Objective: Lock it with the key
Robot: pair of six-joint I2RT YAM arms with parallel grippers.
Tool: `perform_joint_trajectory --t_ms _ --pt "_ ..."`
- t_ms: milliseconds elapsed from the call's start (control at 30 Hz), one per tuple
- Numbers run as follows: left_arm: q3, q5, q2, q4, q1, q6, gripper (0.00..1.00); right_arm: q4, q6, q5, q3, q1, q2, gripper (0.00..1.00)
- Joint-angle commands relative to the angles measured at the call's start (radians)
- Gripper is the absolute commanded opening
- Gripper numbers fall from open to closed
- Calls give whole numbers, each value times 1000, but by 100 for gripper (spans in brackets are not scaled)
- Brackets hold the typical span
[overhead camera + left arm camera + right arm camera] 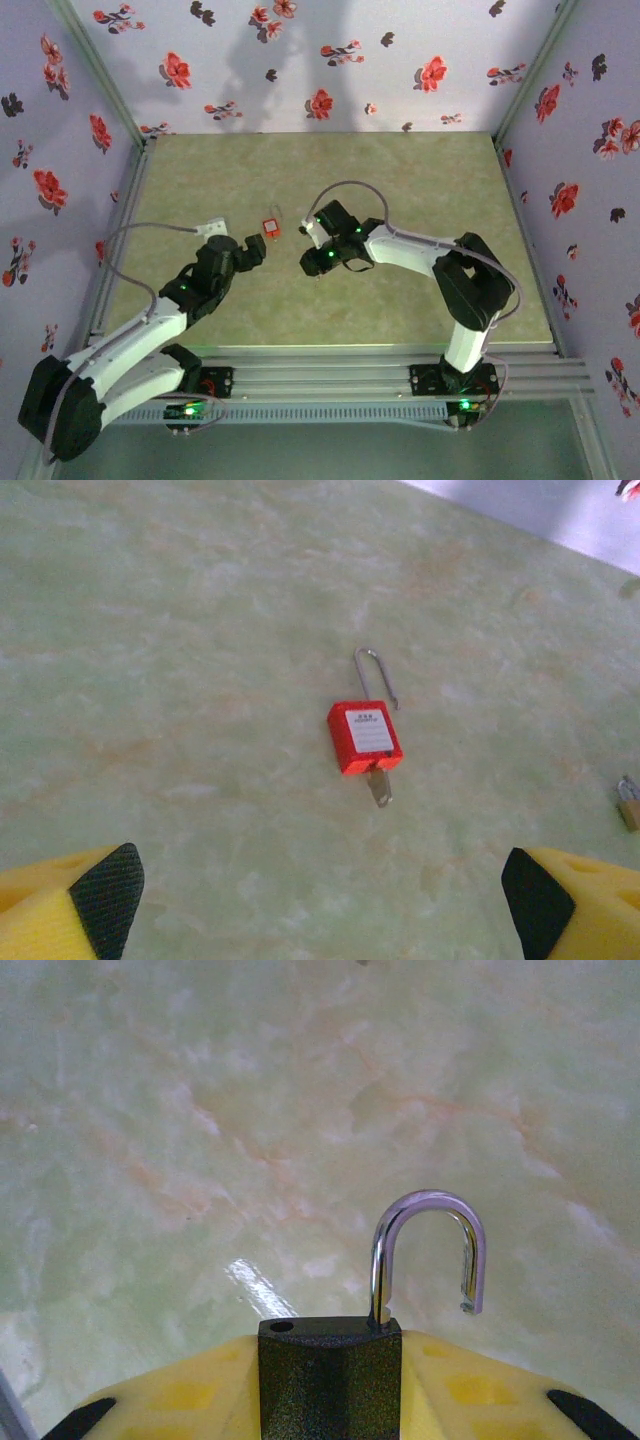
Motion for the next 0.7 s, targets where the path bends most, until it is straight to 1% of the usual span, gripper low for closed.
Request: perform_joint_trajectory --t_ms 0,233,467,667 --pt "39 36 40 15 6 -59 95 39 10 -45 -15 5 -42 36" --pt "123 126 162 -6 -6 -101 92 69 10 -74 -49 5 -78 35" --pt "173 170 288 19 -52 -162 88 94 10 -101 -76 5 -109 35" --pt "240 178 367 4 -101 -189 85 117 10 -127 -103 5 -138 35"
